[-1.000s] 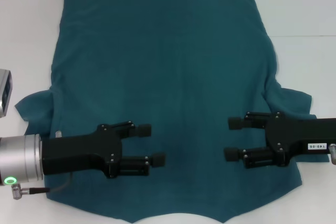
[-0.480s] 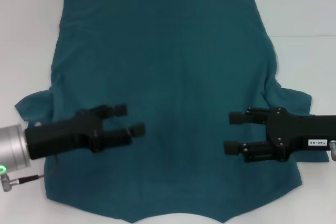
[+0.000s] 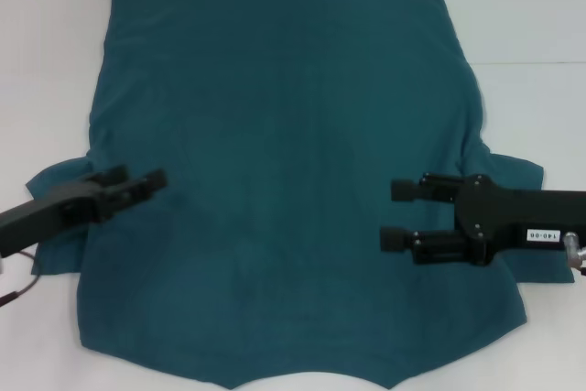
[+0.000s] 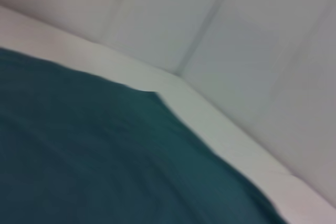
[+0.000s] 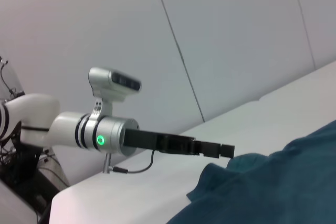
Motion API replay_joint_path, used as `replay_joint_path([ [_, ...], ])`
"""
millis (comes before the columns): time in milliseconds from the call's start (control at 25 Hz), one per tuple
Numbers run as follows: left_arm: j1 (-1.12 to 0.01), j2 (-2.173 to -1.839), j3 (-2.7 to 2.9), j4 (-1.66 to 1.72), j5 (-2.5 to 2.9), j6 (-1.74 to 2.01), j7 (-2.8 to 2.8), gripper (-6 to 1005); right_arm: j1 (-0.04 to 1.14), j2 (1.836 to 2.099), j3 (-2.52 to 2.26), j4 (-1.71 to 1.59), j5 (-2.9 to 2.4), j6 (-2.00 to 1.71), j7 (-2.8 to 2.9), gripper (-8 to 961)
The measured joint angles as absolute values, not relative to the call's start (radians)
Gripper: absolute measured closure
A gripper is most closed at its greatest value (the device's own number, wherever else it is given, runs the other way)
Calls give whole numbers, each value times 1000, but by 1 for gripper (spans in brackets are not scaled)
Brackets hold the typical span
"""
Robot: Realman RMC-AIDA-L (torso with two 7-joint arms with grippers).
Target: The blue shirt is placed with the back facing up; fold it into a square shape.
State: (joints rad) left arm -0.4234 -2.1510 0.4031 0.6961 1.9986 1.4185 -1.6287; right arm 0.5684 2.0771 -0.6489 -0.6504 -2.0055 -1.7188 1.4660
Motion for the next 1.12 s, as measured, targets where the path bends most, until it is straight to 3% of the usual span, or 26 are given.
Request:
replay_joint_path([
  [600, -328, -2159, 287, 713, 2008, 1291, -1659, 95, 614, 2073, -655, -636, -1997, -1698, 1477, 39],
  [1120, -325, -2163, 300, 646, 2013, 1191, -1648, 95, 610, 2073, -656, -637, -1997, -1699, 1491, 39],
])
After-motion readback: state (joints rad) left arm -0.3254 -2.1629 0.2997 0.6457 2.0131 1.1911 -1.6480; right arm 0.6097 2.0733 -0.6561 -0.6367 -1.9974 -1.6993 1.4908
